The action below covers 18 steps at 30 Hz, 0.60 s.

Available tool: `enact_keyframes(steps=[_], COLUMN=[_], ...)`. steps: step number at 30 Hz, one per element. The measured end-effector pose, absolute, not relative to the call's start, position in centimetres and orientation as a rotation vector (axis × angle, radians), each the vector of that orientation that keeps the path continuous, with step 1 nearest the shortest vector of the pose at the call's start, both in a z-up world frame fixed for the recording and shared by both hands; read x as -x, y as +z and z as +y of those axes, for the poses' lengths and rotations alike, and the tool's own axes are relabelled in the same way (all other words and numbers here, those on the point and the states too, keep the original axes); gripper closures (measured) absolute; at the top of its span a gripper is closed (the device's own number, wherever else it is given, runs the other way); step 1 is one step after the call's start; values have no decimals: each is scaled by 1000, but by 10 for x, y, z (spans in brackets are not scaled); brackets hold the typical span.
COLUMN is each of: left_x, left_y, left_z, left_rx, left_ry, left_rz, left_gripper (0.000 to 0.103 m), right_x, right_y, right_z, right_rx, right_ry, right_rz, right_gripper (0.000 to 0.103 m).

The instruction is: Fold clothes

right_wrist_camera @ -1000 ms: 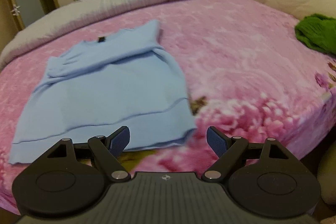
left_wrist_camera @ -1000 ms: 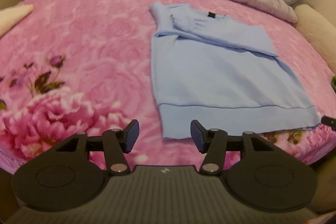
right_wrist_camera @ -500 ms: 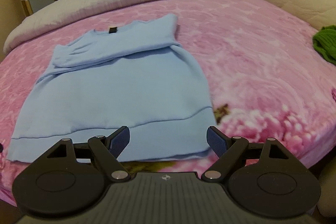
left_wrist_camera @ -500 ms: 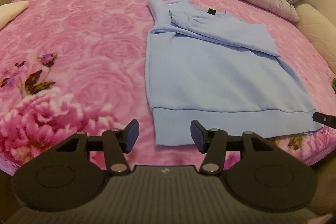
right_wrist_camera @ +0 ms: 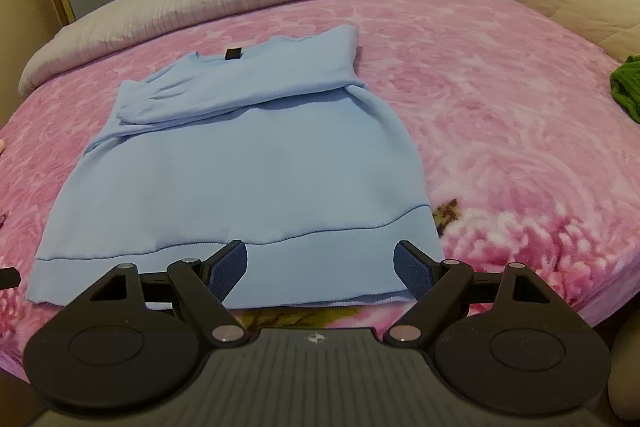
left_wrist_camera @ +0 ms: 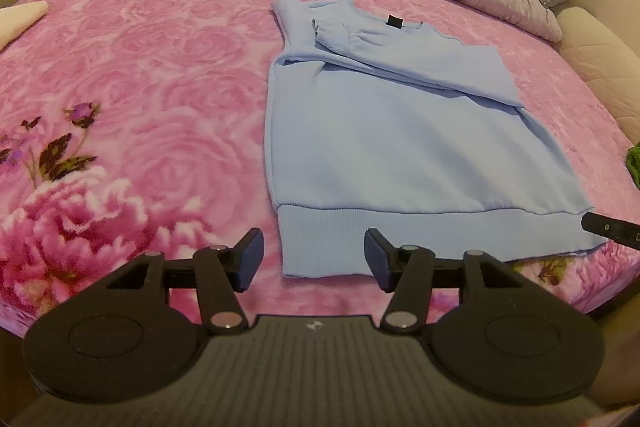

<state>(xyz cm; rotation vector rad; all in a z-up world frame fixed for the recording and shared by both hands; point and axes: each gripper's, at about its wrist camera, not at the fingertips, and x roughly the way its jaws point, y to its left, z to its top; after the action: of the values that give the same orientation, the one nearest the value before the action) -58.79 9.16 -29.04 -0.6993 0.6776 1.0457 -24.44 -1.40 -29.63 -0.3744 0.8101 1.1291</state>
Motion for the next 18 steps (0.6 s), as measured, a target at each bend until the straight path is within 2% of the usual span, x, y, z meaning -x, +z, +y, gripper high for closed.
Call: enact_keyframes(steps=[6, 14, 18], left_x=[607, 641, 640], left_y=[-299, -330, -347], left_z=[104, 128, 137], left_rx=[832, 1067, 1158], left_ry=[979, 940, 906], left_rz=[573, 433, 377], left_gripper=[51, 57, 58], right_x=[226, 151, 121], right_y=[-302, -318, -332], right_z=[-27, -69, -80], right_rx=[319, -1, -137], right_ry=[1114, 1054, 1033], right_rz=[842, 1006, 1092], right_gripper=[19, 20, 26])
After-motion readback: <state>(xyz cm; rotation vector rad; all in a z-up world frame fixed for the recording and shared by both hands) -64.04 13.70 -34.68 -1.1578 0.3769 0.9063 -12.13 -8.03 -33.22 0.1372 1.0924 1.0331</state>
